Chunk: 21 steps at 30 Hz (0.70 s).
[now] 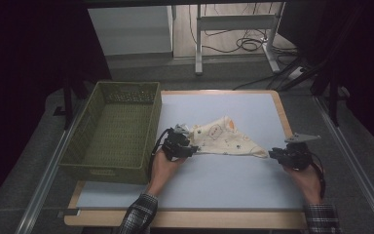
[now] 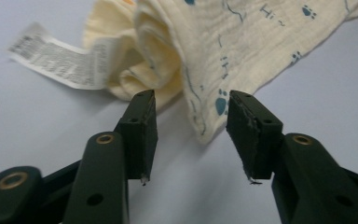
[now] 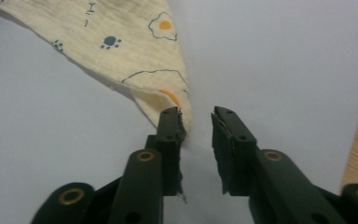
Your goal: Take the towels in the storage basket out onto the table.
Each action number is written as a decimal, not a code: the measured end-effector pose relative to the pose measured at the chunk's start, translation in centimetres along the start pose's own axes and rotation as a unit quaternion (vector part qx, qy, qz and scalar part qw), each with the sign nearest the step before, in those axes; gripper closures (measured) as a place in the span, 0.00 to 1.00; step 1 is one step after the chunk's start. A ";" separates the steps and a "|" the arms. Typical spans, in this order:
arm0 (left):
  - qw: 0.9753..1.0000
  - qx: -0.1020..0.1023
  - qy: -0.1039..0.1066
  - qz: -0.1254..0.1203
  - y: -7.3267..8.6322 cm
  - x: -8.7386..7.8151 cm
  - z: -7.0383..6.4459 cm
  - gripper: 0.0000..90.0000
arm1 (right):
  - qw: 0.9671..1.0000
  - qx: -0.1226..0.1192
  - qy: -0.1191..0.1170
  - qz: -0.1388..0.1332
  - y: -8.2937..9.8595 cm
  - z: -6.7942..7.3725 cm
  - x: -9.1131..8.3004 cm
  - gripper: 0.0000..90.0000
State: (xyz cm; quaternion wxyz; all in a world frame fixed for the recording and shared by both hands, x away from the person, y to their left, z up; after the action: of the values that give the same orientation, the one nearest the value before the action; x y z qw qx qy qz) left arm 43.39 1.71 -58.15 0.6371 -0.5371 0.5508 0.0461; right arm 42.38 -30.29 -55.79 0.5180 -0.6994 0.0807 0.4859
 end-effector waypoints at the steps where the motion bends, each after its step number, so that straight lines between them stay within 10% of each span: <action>1: 1.000 -0.004 0.005 0.002 0.1 0.4 0.0 0.57 | 1.000 0.001 -0.003 0.000 0.0 0.0 0.1 0.76; 7: 1.000 -0.011 0.023 0.001 0.1 1.8 -0.2 0.70 | 1.000 0.011 -0.023 0.004 0.0 0.4 1.7 0.70; 11: 0.999 -0.003 0.052 0.000 0.2 1.8 -1.0 0.95 | 1.000 -0.001 -0.024 0.009 -0.2 0.8 2.8 0.93; 21: 0.998 -0.009 0.056 -0.008 2.8 -2.0 -2.7 0.96 | 0.999 -0.033 -0.022 -0.013 -0.5 2.7 0.4 0.96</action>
State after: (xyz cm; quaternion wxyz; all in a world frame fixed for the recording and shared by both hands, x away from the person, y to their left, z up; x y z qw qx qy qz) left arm 38.99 1.96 -57.94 0.6006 -0.5488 0.5812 0.0159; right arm 41.26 -27.75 -55.78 0.5024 -0.7062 0.0442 0.4970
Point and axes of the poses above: each handheld gripper's, and its own axes: x roughly forward along the jaws, y roughly out of its underside, z roughly to its left, the point moved 9 cm from there along x, roughly forward along the jaws, and after that the axes turned 6 degrees about z, right-handed, at the moved point
